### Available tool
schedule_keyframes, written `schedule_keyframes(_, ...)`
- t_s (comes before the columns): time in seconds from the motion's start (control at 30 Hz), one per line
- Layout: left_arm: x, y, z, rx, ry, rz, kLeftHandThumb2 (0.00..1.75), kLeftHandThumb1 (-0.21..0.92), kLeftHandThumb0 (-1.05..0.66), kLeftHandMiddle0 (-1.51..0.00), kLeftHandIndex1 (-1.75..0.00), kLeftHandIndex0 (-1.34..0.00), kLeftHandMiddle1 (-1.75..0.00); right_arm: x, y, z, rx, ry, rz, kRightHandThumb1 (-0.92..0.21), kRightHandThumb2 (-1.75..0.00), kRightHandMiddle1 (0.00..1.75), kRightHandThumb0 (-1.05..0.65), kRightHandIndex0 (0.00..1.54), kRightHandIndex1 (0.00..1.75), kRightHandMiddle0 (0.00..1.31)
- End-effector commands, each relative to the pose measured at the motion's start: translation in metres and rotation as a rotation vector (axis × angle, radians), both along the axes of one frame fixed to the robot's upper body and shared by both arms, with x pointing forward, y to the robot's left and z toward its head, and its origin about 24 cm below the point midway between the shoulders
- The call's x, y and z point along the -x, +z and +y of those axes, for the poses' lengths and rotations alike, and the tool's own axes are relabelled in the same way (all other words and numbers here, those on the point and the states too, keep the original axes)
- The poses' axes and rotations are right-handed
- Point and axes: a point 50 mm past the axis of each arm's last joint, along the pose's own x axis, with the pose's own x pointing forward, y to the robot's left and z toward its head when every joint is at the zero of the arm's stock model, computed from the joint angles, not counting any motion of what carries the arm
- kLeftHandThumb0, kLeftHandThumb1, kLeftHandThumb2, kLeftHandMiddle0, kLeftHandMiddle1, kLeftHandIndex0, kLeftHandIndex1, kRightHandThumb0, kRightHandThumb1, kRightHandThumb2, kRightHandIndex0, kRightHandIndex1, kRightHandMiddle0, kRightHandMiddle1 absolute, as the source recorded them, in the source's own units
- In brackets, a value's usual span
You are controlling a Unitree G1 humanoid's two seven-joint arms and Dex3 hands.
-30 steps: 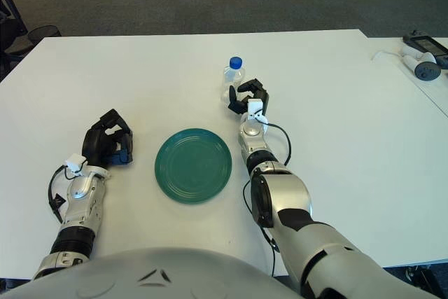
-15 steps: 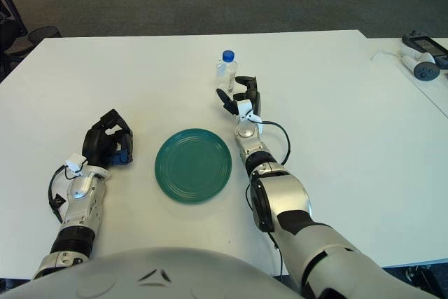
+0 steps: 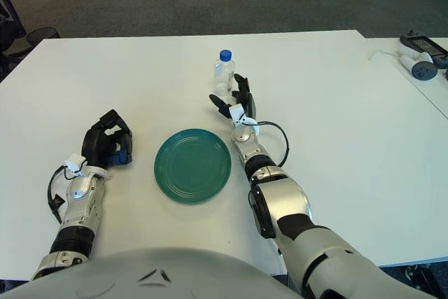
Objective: Put the bottle into the plate.
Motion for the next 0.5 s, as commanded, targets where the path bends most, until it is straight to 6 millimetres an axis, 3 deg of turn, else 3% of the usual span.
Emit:
schedule_keyframes(0.0, 0.018, -0.0236, 0.0003, 0.034, 0.028, 0.124, 1.65, 0.05, -0.61, -1.33, -1.75, -0.85, -1.75, 0.024, -0.0389, -0.0091, 0.044, -0.015, 0.218, -0.92, -0.28, 0.38, -1.05, 0.02, 0.23, 0.0)
schedule_keyframes(0.47, 0.0193, -0.0236, 0.0005, 0.034, 0.036, 0.122, 1.66, 0.04, -0.61, -1.34, -1.75, -0.85, -1.75, 0.021, -0.0371, -0.003, 0.041, 0.01, 0.237, -0.92, -0.31, 0.49, -1.05, 0.06, 0.2, 0.0)
